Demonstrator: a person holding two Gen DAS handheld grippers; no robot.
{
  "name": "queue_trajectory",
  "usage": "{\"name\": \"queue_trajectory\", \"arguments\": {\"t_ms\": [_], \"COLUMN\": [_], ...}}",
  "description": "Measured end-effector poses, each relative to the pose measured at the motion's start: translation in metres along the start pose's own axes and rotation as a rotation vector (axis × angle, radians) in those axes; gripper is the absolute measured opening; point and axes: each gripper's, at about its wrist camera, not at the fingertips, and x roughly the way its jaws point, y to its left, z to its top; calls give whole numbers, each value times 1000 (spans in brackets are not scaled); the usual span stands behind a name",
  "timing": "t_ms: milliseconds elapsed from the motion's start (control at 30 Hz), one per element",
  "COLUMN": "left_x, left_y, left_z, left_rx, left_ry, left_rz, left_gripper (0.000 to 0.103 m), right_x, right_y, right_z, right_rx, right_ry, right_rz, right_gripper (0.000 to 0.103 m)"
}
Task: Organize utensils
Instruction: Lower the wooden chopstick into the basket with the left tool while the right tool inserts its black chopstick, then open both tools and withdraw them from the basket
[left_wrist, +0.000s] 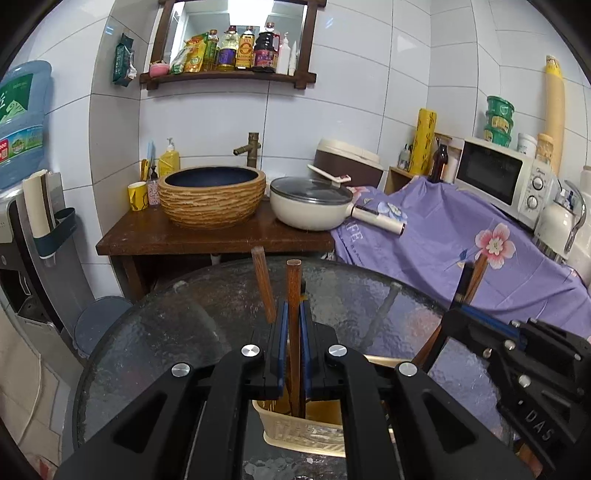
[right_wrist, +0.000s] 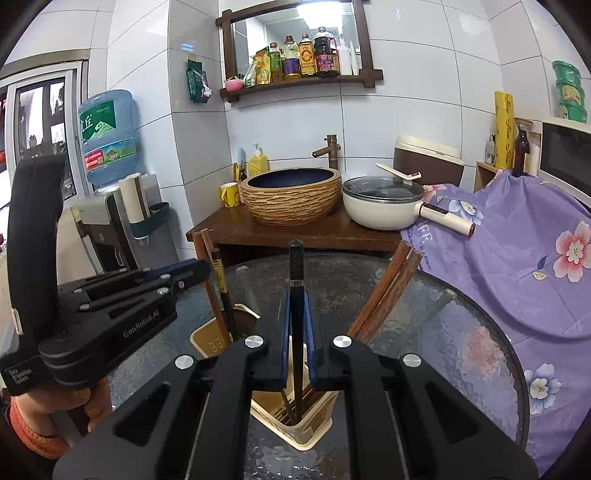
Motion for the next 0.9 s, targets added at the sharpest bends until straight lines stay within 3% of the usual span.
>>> {"name": "queue_trajectory", "arguments": {"t_ms": [100,233,267,300,333,367,467,567,667,800,900], "left_x": [0,-4,-7,-12,-18,-25,-63,-97,-133,-179,-207], "left_y": [-2,-4,-5,-5,-6,-6,1,8,7,3,7], "left_z": [-4,-3,-3,-4,-4,-6,-20,-48,-94,-162,-208], "left_rx": [25,18,23,27,28,25,-26,-57,-5,54,24], "left_ry": [-18,-15,-19,-32,-48,-63,-145,-234,-302,-347,-345], "left_rz": [19,-14,-17,-18,-20,-24,-16,24,65,119,162], "left_gripper": [7,9,15,21,36,53,79,95,97,97,97], "right_x": [1,-3,-7,-11,-18,-27,-55,-85,-121,-177,-216], "right_y": [-2,1,4,5,6,5,5,7,13,31,51], "right_z": [-1,-1,-2,-2,-3,-4,-13,-37,-74,-143,-202], "right_rx": [6,-15,-34,-40,-32,-16,-4,-1,-23,-67,-114], "right_ry": [-6,-27,-42,-56,-79,-103,-159,-189,-234,-311,-359], "right_rz": [-4,18,0,-8,-3,4,4,-33,-45,-76,-143], "right_gripper": [8,12,27,49,57,60,61,80,83,97,97]}}
